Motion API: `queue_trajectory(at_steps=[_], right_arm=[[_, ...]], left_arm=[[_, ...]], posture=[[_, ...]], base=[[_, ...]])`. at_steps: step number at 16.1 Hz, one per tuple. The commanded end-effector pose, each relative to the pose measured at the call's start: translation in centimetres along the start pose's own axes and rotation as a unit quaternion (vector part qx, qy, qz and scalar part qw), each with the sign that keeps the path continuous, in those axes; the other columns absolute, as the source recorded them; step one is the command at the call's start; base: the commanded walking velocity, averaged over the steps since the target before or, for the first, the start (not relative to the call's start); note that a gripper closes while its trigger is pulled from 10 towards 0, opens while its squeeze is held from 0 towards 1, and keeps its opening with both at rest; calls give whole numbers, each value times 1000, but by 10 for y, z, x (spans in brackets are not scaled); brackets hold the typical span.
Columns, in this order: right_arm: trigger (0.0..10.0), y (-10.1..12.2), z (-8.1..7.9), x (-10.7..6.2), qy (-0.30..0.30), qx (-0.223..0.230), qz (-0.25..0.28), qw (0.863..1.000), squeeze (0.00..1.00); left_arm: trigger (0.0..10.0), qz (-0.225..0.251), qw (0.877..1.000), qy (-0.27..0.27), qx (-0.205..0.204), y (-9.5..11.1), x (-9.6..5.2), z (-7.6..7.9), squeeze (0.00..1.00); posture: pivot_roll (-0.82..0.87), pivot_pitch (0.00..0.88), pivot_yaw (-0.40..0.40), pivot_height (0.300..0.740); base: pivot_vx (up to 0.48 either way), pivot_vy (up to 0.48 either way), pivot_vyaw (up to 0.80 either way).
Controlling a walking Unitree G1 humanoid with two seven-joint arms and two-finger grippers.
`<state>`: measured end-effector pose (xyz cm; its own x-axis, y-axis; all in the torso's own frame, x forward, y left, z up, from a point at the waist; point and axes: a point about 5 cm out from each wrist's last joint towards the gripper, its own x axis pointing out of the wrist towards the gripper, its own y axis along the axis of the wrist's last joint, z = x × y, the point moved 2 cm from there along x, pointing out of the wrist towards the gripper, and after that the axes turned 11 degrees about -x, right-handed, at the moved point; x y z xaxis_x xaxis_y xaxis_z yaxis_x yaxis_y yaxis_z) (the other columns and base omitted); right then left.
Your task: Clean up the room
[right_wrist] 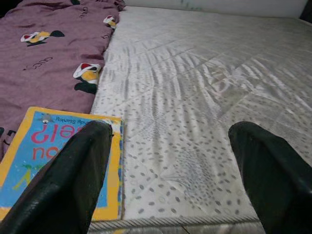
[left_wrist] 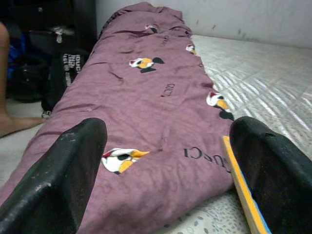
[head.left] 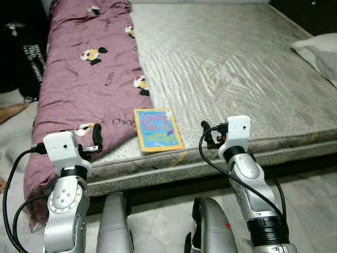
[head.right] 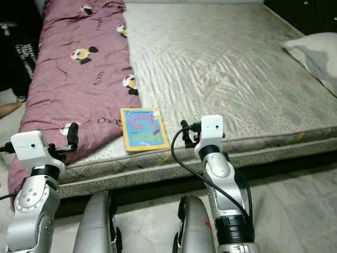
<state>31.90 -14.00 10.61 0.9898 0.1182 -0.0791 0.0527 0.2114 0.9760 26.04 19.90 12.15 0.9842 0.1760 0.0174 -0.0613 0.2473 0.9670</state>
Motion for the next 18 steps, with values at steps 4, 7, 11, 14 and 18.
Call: queue_trajectory(at_steps=[4, 7, 11, 14, 18], right_arm=[[10000, 4, 6, 0, -13, -7, 6, 1000, 0], [10000, 4, 8, 1, -17, -12, 7, 1000, 0], [10000, 4, 9, 0, -20, -16, 7, 1000, 0], [10000, 3, 16, -4, -25, -23, 4, 999, 0], [10000, -1, 28, -20, -32, -35, -9, 999, 0]], left_arm=[[10000, -8, 1000, -8, 0, -2, 3, 3, 0], [10000, -10, 1000, -8, 1, -3, 4, 3, 0], [10000, -21, 1000, -15, -4, -7, 8, 7, 0], [10000, -59, 998, -7, -19, -19, 17, 7, 0], [10000, -94, 995, -21, -36, -33, 31, 15, 0]], posture=[[-17, 91, -48, 580], [-17, 89, -49, 580], [-23, 88, -48, 580], [-46, 109, -46, 580], [-87, 152, -48, 550]], base=[[341, 0, 0], [317, 0, 0], [68, 0, 0], [0, 0, 0], [0, 0, 0]])
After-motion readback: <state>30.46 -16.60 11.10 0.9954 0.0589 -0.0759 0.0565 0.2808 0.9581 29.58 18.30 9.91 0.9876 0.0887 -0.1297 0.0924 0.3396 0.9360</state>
